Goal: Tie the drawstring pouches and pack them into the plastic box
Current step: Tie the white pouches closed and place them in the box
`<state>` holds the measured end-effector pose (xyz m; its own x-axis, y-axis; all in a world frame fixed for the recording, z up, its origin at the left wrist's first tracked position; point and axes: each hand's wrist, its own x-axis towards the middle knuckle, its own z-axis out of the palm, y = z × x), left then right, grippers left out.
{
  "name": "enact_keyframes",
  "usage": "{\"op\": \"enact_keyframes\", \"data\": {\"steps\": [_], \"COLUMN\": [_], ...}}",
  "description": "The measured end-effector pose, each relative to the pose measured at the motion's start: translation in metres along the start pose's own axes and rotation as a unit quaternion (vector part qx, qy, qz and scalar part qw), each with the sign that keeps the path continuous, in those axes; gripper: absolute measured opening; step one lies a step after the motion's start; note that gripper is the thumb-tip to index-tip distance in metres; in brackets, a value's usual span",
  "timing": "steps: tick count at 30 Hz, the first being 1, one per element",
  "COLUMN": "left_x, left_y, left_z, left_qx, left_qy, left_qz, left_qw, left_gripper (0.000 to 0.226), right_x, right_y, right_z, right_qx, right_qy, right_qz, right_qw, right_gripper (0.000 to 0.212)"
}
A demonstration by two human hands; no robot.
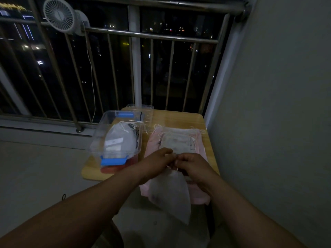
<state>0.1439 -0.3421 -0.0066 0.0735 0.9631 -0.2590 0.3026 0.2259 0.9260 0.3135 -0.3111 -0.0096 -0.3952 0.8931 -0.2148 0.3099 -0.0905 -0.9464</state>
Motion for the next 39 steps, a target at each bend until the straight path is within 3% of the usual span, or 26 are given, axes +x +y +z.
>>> {"op": "enact_keyframes", "data": {"steps": [8,13,15,19,24,32,39], "left_x": [-0.006,0.0,0.001,-0.004,-0.003,-0.004,-0.009], "left_y": [-0.002,0.001,0.005,0.014,0.01,-0.005,-0.011], "left_z": [-0.011,-0.016,-0.016,-0.016,-0.021,-0.023,-0.022], "left_qx": [0.175,0.224,0.198,0.041,0.093,0.075,0.069], "left_qy": [0.031,0.06,0.048,-0.028,0.008,0.019,0.034], "left_qz": [0.08,0.082,0.046,-0.061,-0.012,0.078,0.079], "left_qw": [0.981,0.969,0.978,0.997,0.996,0.994,0.994], "left_gripper": [0.015,0.012,0.013,0.023,0.011,0.005,0.006], "right_x": [0.001,0.003,0.003,0.004,0.005,0.008,0.008], "right_y": [-0.011,-0.018,-0.019,-0.021,-0.024,-0.023,-0.023], "right_z": [-0.005,-0.006,-0.003,0.002,-0.004,-0.01,-0.008], "right_qx": [-0.012,-0.049,-0.084,-0.115,-0.109,-0.059,-0.031], "right_qy": [0.013,0.03,0.04,0.053,0.044,-0.004,-0.026], "right_qz": [-0.012,-0.024,-0.033,-0.053,-0.049,-0.032,-0.045], "right_qw": [1.0,0.998,0.995,0.99,0.992,0.998,0.998], "right_gripper": [0.015,0.012,0.013,0.015,0.009,0.008,0.012]}}
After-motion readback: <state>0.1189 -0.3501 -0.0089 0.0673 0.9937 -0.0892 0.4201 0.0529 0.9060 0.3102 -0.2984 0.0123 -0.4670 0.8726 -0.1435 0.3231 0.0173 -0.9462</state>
